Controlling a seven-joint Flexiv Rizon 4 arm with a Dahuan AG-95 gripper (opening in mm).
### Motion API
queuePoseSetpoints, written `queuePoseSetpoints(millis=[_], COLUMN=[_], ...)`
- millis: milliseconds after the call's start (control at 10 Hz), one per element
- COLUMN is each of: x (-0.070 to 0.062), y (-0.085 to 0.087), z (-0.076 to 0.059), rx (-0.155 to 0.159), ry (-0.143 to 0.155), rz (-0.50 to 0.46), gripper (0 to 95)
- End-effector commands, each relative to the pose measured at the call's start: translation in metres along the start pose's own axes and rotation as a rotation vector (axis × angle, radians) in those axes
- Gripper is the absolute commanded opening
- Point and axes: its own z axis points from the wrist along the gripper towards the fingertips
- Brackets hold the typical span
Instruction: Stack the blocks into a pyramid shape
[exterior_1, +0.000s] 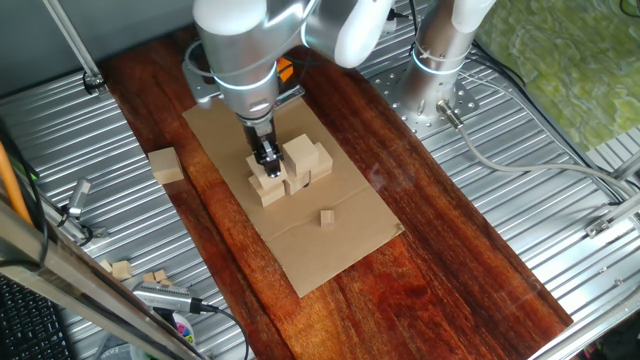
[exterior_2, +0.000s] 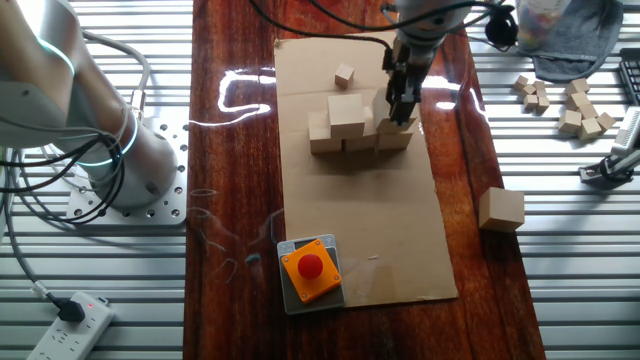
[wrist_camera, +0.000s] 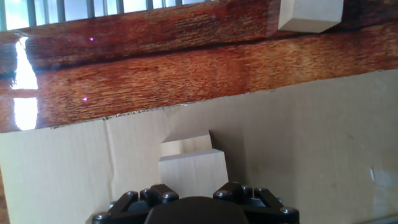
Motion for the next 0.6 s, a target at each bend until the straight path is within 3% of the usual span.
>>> queuePoseSetpoints(millis=[100, 600], x=[0.0036, 0.0071], y=[-0.0011, -0.0014], z=[0.0023, 0.0066], rx=[-0.002, -0.005], ry=[-0.007, -0.016], rz=[0.0, 0.001], gripper=[0.0, 0.0])
